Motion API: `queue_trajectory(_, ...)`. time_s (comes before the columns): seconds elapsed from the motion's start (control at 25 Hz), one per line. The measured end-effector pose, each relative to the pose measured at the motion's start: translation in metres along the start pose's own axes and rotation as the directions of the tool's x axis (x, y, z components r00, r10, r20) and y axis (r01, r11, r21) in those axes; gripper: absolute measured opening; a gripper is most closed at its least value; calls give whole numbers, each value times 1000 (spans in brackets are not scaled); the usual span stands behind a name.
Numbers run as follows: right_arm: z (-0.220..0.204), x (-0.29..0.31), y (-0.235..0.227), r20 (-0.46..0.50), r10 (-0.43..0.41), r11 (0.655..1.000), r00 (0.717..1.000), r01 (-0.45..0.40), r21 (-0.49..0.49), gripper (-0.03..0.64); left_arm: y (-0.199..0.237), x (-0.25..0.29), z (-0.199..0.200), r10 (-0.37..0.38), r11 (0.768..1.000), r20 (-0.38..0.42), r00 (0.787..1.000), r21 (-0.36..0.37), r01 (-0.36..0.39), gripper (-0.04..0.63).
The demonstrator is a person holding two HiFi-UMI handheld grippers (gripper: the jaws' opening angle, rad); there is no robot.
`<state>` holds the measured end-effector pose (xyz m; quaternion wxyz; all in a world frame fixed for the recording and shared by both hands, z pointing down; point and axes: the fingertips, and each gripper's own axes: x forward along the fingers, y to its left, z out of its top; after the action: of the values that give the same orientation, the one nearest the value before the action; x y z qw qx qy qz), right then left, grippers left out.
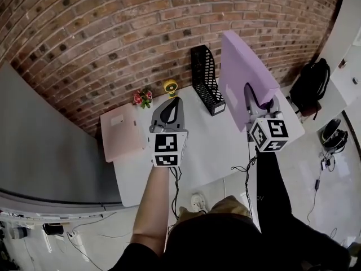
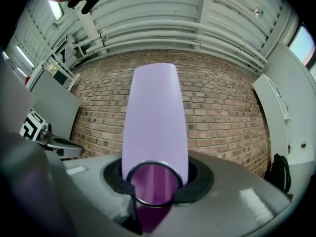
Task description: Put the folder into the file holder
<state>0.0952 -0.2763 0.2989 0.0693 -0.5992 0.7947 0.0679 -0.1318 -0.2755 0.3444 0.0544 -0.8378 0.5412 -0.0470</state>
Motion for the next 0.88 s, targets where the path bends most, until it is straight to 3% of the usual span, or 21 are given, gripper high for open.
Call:
queue_trajectory(0.28, 2, 42, 12, 23, -5, 1000, 1000, 5, -19, 133, 31, 7, -16, -12, 1000, -17, 1000, -19, 12, 9)
queue_trajectory(0.88, -16, 109, 2, 35, 5, 1000, 999, -5, -8, 132, 49, 46, -25, -54, 998, -22, 998, -45, 52, 9)
